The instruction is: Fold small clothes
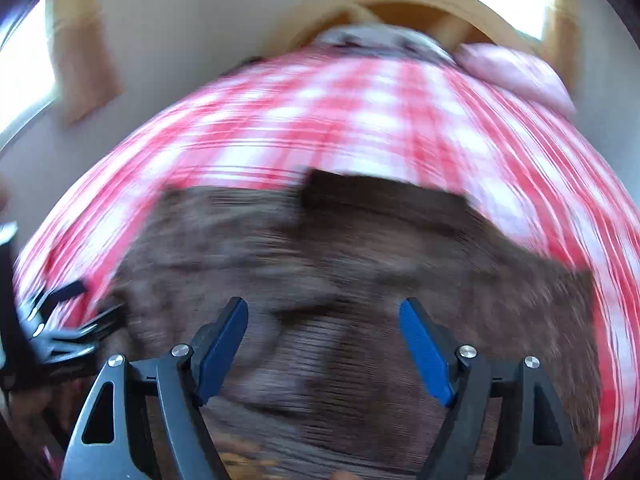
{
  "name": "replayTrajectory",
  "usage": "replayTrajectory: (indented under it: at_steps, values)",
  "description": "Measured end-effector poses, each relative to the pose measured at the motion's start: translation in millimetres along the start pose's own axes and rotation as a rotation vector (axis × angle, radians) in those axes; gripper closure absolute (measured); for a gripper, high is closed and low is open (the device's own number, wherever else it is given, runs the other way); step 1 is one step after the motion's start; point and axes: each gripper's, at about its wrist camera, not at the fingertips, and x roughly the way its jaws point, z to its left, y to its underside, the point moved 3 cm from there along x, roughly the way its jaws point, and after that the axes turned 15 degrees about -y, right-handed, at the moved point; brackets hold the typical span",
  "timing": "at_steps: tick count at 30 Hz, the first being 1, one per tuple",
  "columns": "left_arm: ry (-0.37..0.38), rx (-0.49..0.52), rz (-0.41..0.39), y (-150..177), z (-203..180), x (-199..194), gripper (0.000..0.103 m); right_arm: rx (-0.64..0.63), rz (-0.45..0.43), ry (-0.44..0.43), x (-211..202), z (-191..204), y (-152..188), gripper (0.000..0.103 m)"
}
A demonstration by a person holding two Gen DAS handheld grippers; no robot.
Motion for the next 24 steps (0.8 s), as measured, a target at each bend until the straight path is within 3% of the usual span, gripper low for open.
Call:
replayTrajectory:
  at_steps: [2,3,4,5,10,14,18,21,22,23,24]
  values:
    - [-0.001,0.001,0.0,0.1,-0.2,-0.1,0.0,-0.145,0.034,0.125,17.4,22.9,-3.7,0.025]
    - [-0.003,0.002,0.0,0.2,-0.1,0.0,0.0,-0.172,0.056,0.136,27.1,27.6,-4.6,0.025]
    - [-0.003,0.003,0.0,-0.4,0.2,-0.1,0.0,-0.174,0.099,0.135,39.3,27.0,-5.4,0.029]
    - [-0.002,0.002,0.001,-0.4,0.7,0.1,0.0,-0.165,0.135,0.189,50.7,18.9,-8.1,0.043]
    - [-0.003,0.002,0.0,-0.4,0.0,0.0,0.0,0.095,0.056,0.466,30.0,-74.6,-31.2,0.047]
    - [0.001,-0.001,0.0,-1.0,0.4,1.1,0.0,0.146,0.055,0.38,5.1,-90.3,-18.2,0.047]
    - [-0.001,0.0,0.0,-1.4,0.5,1.3,0.0,0.174,0.028,0.121,-10.2,-60.3,3.3,0.047]
    - [0.001,-0.002,-0.002,-0.9,0.7,0.8,0.0,0.178,0.048,-0.018,-7.5,-34.9,20.9,0.048]
    - [0.003,-0.003,-0.002,-1.1,1.0,0.9,0.0,0.187,0.066,-0.05,-2.7,-29.0,25.7,0.054]
    - [0.003,-0.003,-0.004,-1.2,1.4,0.6,0.0,0.202,0.079,-0.075,1.9,-25.8,30.2,0.068]
    - [0.002,-0.004,-0.005,-1.2,1.7,0.3,0.0,0.213,0.085,-0.088,5.1,-23.9,34.2,0.073]
